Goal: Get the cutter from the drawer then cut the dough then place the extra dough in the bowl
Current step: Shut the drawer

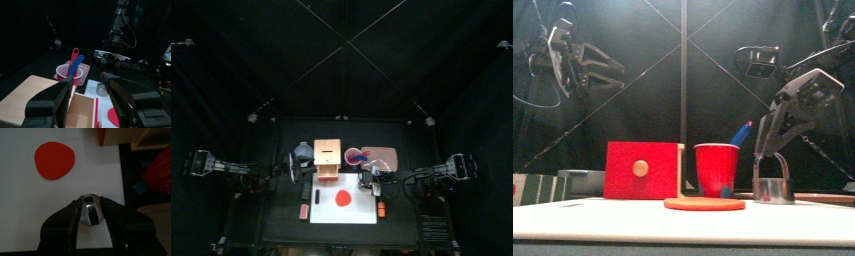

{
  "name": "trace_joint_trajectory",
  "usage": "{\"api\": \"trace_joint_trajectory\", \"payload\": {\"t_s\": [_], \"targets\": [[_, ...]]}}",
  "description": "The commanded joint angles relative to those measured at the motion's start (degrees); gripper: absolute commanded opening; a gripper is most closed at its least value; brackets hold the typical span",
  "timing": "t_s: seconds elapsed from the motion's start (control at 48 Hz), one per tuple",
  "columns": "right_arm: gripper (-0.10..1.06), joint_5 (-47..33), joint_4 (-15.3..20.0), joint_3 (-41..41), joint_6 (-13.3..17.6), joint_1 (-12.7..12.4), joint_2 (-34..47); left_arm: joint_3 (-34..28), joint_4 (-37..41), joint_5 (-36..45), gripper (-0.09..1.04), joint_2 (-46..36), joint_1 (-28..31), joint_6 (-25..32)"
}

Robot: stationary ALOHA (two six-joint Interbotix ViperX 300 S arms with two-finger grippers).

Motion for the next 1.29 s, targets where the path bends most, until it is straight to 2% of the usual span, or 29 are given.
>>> {"api": "trace_joint_trajectory", "payload": {"t_s": [0.021, 0.104, 0.229, 0.312, 0.458, 0.604, 0.75, 0.875, 1.062, 1.292], "targets": [[0.75, -0.79, -0.62, -3.87, -0.53, 0.35, -0.70, -3.25, 1.67, 0.44, 0.87, 1.23, 4.75, 1.41], [0.75, -0.88, -0.70, -6.50, -0.09, 1.14, 0.26, -6.24, 4.57, 2.99, 0.87, 2.37, 10.11, 3.87], [0.74, -1.05, -0.97, -10.28, -0.62, 2.64, 2.72, -13.27, 7.47, 12.04, 0.87, 5.01, 18.19, 7.38], [0.73, -1.67, -1.49, -12.39, -0.97, 3.25, 5.36, -19.25, 8.26, 20.74, 0.86, 8.09, 23.55, 8.17], [0.69, -2.90, -1.58, -15.38, -0.09, 3.78, 10.37, -27.07, 10.99, 29.88, 0.86, 13.36, 28.92, 8.17], [0.59, -2.99, -1.67, -19.16, -0.44, 3.78, 14.85, -33.22, 15.38, 36.65, 0.86, 19.60, 30.15, 8.17], [0.44, -3.60, -2.37, -22.85, -0.70, 3.78, 18.72, -41.75, 21.27, 50.54, 0.86, 27.51, 30.85, 8.26], [0.34, -4.57, -3.08, -25.40, -1.05, 3.87, 21.45, -46.76, 25.58, 57.74, 0.86, 32.43, 31.11, 8.35], [0.19, -4.66, -6.59, -29.53, -0.88, 3.87, 26.28, -49.22, 30.23, 64.69, 0.85, 34.98, 31.82, 8.53], [0.18, -3.16, -8.79, -34.89, -0.97, 3.25, 31.82, -48.16, 31.38, 64.78, 0.85, 35.95, 31.38, 10.20]]}}
